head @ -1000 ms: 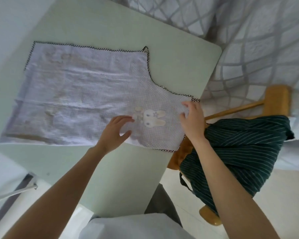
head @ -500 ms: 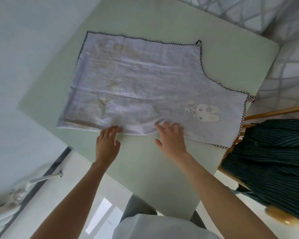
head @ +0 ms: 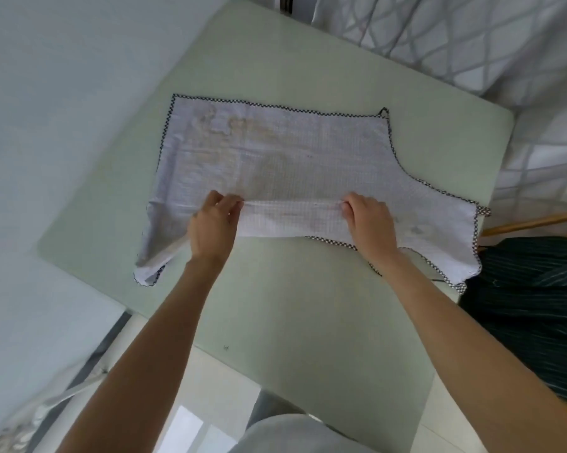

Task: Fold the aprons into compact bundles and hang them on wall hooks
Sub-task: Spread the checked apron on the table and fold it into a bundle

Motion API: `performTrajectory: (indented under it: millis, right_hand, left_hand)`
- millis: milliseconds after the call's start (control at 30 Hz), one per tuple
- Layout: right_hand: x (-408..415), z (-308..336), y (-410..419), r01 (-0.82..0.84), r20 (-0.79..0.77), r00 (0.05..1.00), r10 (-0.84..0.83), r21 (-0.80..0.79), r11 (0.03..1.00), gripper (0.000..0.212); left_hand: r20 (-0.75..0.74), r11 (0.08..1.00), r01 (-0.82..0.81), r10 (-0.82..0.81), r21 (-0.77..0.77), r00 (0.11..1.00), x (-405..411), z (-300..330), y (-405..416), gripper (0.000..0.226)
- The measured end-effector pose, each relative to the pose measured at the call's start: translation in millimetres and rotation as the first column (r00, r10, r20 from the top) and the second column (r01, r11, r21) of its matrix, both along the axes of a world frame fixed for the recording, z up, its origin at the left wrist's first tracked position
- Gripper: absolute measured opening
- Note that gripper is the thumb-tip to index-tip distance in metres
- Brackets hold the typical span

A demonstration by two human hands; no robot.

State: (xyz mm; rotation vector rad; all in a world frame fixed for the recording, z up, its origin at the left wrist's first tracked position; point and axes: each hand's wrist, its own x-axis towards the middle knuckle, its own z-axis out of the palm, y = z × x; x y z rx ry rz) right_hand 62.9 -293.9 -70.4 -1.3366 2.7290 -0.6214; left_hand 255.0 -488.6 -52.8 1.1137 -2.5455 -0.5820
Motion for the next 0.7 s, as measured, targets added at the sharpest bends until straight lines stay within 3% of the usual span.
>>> performTrajectory:
  millis: [133, 233, 300, 400, 533, 700]
  right_hand:
    - [-42.8, 3.5, -32.1, 0.126, -0.063, 0.99, -0.127, -0.017, 0.992, 0.017]
    - [-52.2, 6.9, -41.6, 0.23, -0.002, 0.973, -0.232, -0.124, 0.965, 0.023]
    - [-36.8, 4.8, -35.8, 0.143, -0.081, 0.985, -0.156, -0.145, 0.979, 0.014]
    - [-7.1, -20.2, -15.8, -0.018, -0.057, 0.998, 0.022, 0.065, 0.998, 0.017]
    - [6.9, -44.3, 8.7, 0.115, 0.031, 0.991, -0.129, 0.289, 0.95, 0.04]
    - [-4.1, -36.4, 22.0, 0.283, 0.164, 0.931, -0.325, 0.235, 0.93, 0.037]
  left_hand:
    - [-0.073, 0.996, 0.07, -0.066, 0.055, 0.995, -45.3, -0.8, -28.5, 0.02]
    - [-0.029, 0.965, 0.22, -0.218, 0.145, 0.976, -55.8, -16.1, -32.3, 0.044]
    - [0.003, 0.943, 0.317, -0.319, 0.1, 0.948, -43.2, -27.6, -25.2, 0.048]
    - [0.14, 0.913, 0.403, -0.407, 0.057, 0.903, -21.6, -51.2, -19.1, 0.043]
    - [0.221, 0.922, 0.382, -0.387, 0.065, 0.895, -15.2, -67.2, -11.5, 0.04]
    - [0.294, 0.961, 0.247, -0.273, 0.121, 0.916, -32.8, -65.0, -15.6, 0.024]
